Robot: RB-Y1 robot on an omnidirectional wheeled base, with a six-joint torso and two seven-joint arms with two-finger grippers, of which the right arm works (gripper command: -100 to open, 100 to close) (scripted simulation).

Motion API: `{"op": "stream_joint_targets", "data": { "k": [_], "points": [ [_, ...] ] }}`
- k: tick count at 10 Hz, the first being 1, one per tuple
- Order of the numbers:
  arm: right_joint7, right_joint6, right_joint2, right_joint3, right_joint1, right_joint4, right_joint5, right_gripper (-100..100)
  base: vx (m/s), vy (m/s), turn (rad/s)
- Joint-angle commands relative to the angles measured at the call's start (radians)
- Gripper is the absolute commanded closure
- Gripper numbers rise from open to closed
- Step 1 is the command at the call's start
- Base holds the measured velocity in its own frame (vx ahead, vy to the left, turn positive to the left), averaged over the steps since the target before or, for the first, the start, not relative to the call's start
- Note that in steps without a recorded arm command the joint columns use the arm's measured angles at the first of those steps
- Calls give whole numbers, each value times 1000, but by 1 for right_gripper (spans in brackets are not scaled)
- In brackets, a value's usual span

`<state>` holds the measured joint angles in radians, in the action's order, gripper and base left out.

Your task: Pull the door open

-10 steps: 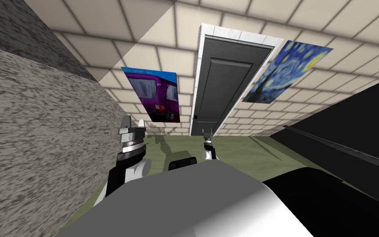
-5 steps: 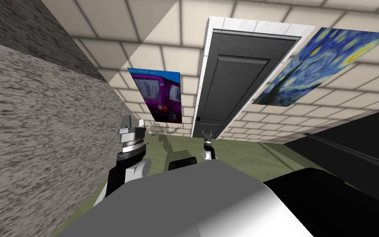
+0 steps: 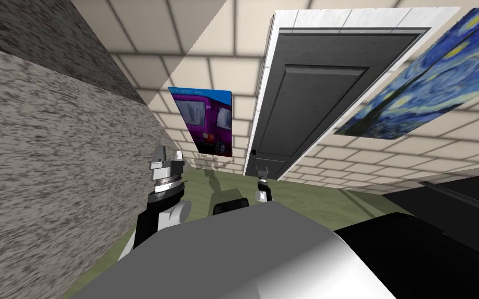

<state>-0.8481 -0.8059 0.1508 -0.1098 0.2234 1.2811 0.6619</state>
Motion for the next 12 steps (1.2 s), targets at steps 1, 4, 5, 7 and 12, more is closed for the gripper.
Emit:
{"op": "stream_joint_targets", "data": {
  "k": [1,4,5,7,12],
  "points": [
    [-30,-7,4,-2,-6,-31,19,-100,80,-41,161],
    [-78,-16,8,-5,-24,-91,51,-100,83,-57,129],
    [-94,-19,10,-6,-31,-110,62,-100,77,-52,129],
    [-135,-28,13,-8,-47,-162,90,-100,89,-67,146],
    [-218,-45,20,-12,-79,-265,147,-100,104,-74,147]
  ]
}}
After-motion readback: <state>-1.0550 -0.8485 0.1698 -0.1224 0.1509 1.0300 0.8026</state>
